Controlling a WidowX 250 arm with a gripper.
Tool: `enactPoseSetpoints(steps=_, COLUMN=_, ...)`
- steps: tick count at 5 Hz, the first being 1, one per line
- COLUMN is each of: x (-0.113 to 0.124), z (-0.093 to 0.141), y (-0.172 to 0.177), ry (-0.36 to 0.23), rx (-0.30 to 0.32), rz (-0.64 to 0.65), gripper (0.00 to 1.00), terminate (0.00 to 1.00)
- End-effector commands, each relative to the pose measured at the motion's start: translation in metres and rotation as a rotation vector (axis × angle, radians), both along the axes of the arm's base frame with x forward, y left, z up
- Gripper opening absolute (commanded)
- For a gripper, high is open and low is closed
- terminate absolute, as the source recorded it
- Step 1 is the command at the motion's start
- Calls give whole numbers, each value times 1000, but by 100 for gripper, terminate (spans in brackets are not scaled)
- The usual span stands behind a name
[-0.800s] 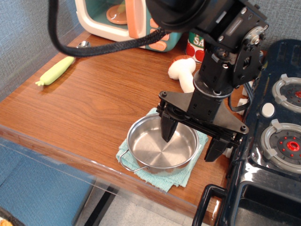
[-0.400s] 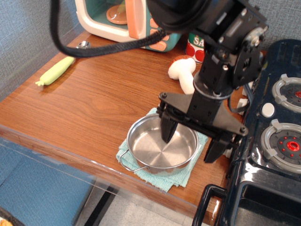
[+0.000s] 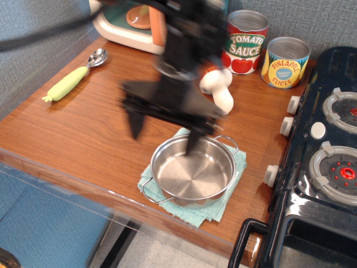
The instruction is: Move the spoon to the upper left of the pot
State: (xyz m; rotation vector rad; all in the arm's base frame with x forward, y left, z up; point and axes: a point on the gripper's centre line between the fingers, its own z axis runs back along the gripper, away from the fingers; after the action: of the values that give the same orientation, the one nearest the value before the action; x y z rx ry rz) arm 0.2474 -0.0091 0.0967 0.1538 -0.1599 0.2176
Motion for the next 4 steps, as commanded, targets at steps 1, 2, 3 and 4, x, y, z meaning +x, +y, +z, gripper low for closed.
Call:
enactPoseSetpoints(steps=1, x=17, z=0, y=92, ry=-96, rx=35, rz=-68, gripper=100, terminate=0)
enactPoseSetpoints(steps=2, x=34, z=-15, y=142, ry=-68, rx=26, rz=-86, gripper=100, terminate=0)
enactPoseSetpoints(steps=3, x=47, z=-13, y=191, ry=-75, rx=38, rz=-131, gripper=100, terminate=0)
enactPoseSetpoints(steps=4, x=60, z=-23, y=242, ry=-103, rx=18, rz=-127, gripper=100, terminate=0)
